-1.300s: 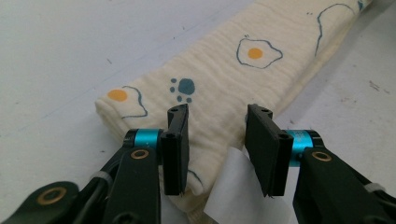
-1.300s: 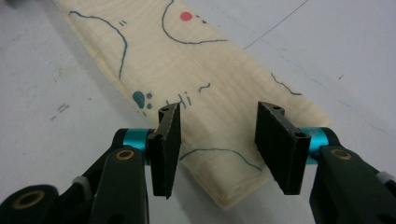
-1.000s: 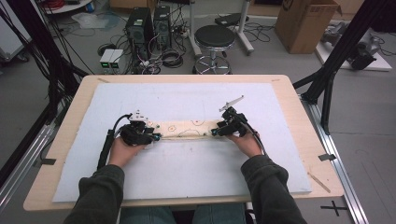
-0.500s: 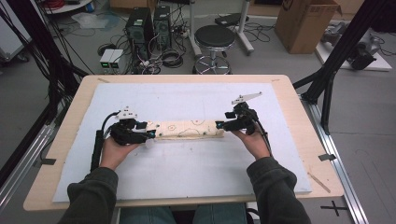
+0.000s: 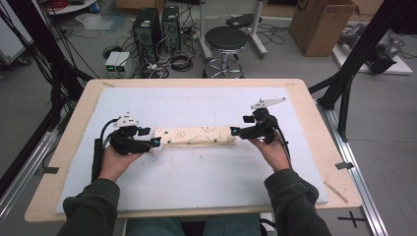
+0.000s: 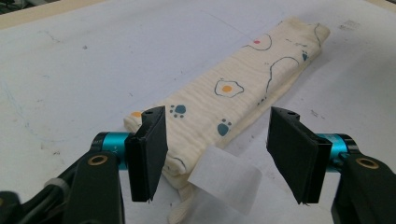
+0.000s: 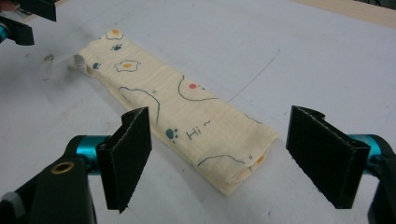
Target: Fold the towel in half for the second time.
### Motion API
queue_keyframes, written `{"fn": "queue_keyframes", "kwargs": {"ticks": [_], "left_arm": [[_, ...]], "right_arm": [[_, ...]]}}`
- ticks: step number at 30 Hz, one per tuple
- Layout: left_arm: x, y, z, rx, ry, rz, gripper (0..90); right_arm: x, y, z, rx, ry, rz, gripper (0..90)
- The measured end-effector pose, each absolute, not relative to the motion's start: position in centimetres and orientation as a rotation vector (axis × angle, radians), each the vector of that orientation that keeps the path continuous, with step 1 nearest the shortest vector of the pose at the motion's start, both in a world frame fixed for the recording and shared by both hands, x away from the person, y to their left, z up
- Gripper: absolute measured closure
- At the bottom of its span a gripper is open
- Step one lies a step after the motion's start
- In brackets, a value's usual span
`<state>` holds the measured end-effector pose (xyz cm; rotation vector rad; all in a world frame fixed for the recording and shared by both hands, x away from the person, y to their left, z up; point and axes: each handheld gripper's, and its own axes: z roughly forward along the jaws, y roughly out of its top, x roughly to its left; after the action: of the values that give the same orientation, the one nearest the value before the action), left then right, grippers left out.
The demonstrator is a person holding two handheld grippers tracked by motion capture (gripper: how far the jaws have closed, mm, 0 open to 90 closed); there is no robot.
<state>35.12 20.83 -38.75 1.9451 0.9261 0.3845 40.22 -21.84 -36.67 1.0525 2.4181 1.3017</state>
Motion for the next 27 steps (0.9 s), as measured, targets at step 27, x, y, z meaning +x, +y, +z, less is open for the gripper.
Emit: {"fn": "queue_keyframes", "kwargs": {"ticks": [27], "left_arm": [[31.7, 23.2, -37.9, 1.905, 0.911, 0.449, 30.1]], "right_arm": [[37.3, -24.1, -36.9, 1.036, 2.356, 1.306, 12.4]]}}
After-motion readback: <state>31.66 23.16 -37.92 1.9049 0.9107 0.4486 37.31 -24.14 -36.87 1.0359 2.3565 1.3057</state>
